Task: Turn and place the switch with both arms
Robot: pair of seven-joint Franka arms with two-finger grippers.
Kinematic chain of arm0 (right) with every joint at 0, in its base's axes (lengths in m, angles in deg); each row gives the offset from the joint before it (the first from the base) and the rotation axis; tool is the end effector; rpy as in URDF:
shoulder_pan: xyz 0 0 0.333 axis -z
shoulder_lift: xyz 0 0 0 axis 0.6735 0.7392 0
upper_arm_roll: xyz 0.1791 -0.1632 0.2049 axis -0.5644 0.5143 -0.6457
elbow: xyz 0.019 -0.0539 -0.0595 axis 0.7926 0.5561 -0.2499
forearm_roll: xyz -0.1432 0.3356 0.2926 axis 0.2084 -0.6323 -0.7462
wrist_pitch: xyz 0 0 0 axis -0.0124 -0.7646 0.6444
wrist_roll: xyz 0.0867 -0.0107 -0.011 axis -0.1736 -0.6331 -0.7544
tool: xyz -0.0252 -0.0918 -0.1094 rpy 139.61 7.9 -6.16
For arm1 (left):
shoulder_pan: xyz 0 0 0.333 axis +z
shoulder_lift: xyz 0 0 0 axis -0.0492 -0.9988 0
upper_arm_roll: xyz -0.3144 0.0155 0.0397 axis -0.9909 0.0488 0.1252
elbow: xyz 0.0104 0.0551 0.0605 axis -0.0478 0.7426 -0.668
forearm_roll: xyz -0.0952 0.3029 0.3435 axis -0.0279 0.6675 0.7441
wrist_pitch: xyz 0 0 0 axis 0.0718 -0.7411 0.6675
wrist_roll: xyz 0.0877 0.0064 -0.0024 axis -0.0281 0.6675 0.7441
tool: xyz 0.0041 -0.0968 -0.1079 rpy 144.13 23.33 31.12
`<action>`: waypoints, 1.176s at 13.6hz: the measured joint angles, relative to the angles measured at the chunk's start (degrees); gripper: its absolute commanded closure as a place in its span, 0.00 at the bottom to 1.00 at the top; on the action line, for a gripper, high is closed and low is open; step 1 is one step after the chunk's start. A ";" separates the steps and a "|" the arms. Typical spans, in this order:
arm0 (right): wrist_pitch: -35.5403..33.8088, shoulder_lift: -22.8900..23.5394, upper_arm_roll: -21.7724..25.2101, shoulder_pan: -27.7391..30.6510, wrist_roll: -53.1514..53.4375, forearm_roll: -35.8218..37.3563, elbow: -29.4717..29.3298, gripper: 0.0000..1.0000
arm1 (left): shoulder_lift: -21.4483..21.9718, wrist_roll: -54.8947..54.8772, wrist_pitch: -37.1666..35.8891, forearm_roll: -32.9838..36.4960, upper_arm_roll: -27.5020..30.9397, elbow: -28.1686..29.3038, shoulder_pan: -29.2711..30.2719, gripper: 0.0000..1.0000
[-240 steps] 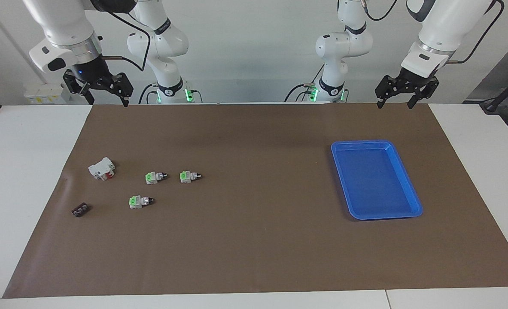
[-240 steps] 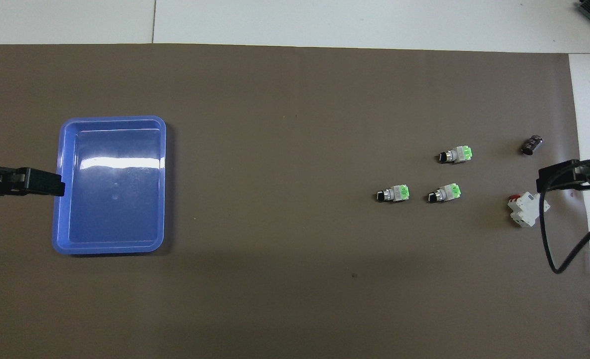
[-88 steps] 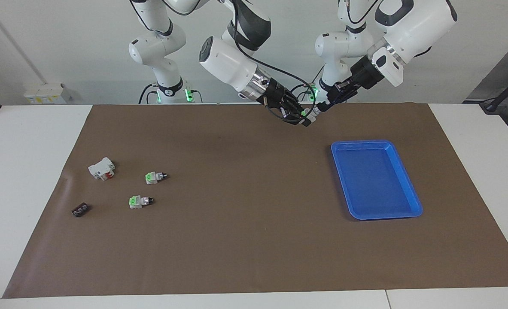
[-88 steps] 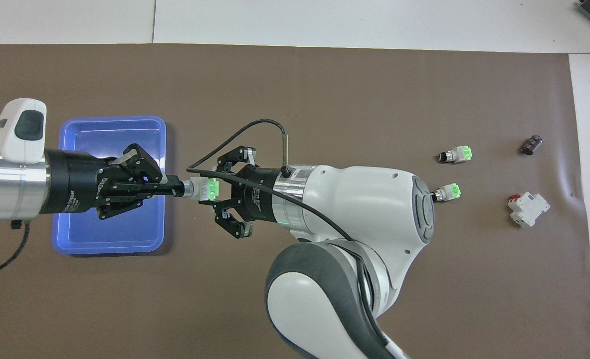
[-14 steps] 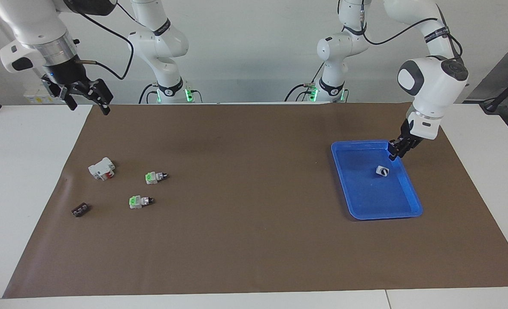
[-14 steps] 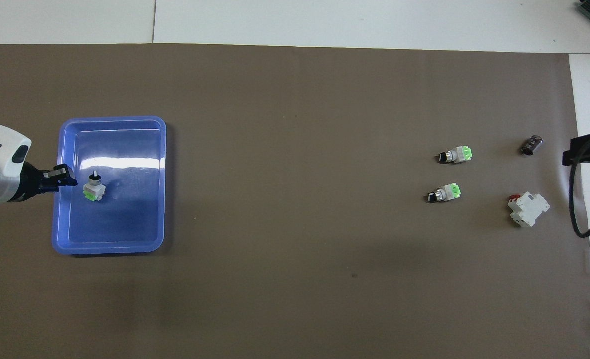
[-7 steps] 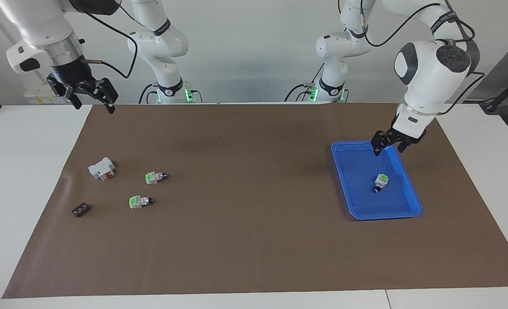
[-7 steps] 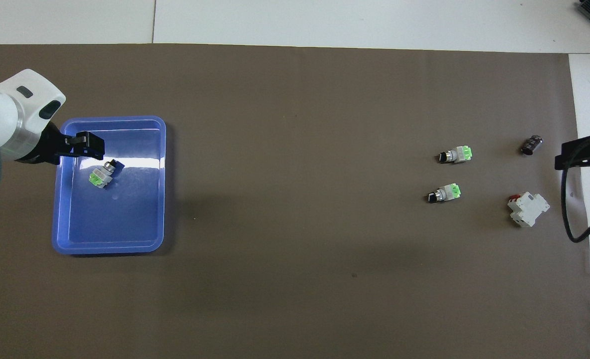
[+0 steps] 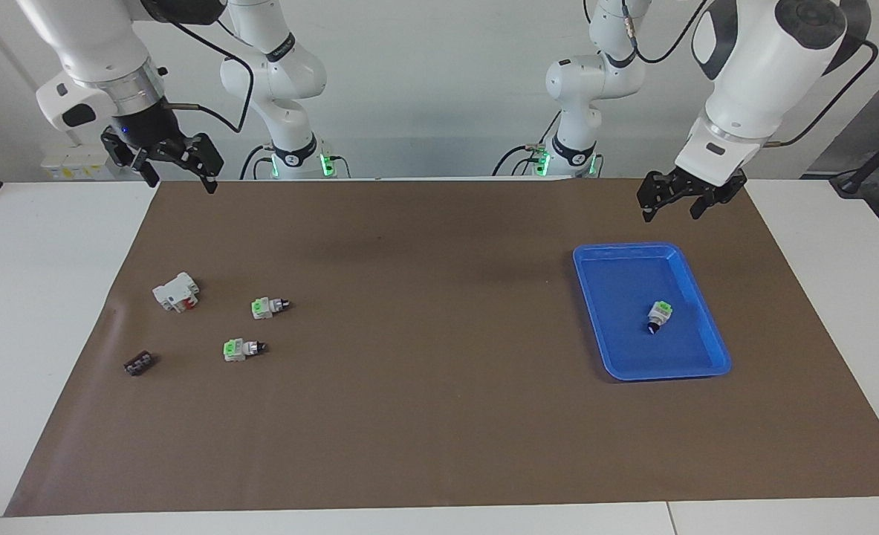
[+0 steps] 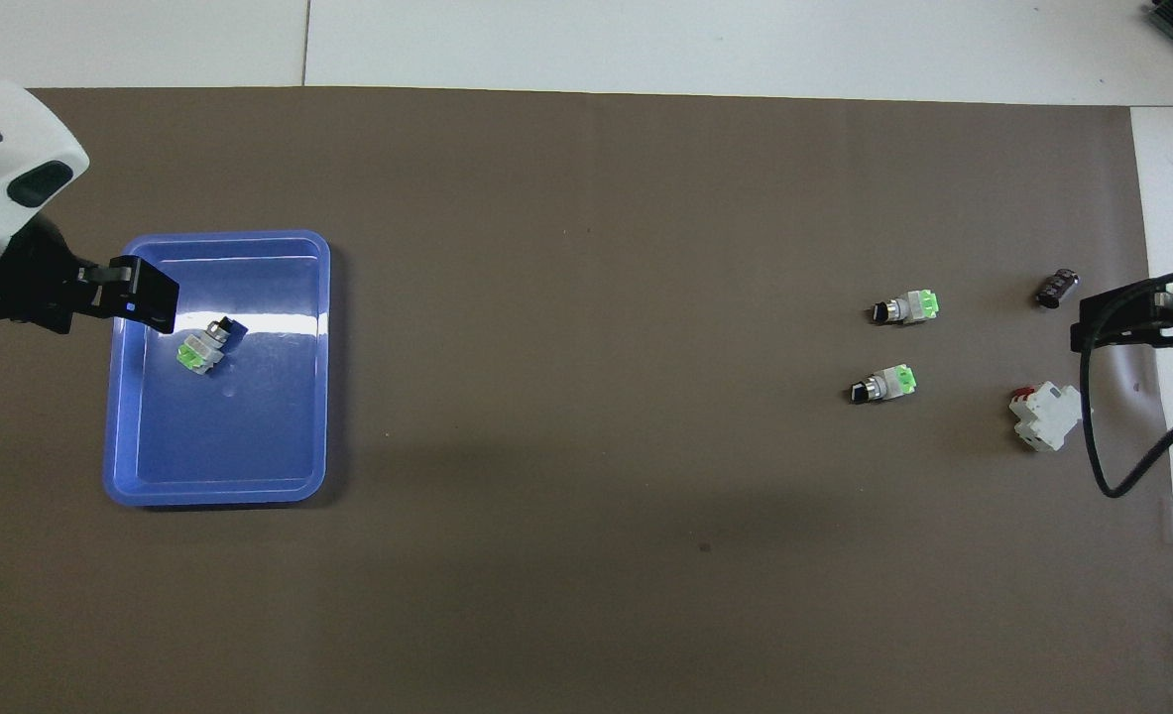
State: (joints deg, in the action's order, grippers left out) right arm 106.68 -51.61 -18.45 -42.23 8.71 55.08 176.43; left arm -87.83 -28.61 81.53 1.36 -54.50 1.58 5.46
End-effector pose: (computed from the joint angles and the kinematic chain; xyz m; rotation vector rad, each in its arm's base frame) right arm 0.6098 -0.0127 0.6124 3.1017 -0.2300 -0.0565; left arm 0.6313 -0.0931 0.5896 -3.0930 0.1046 0.1584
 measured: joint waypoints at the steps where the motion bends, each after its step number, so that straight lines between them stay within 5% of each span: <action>1: 0.00 0.00 0.00 0.02 0.00 0.01 0.03 0.00 | 0.05 -0.79 -1.42 0.00 0.02 -0.92 0.00 0.00; 16: -0.01 0.00 0.01 0.02 0.02 0.03 0.35 0.00 | 3.46 -6.67 8.05 -2.40 0.15 3.92 -0.02 0.00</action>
State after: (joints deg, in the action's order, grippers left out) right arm 106.67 -51.61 -18.45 -42.21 8.72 55.11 176.79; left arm -84.37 -35.27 89.58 -1.04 -54.35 5.51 5.44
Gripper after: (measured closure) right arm 0.000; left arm 0.000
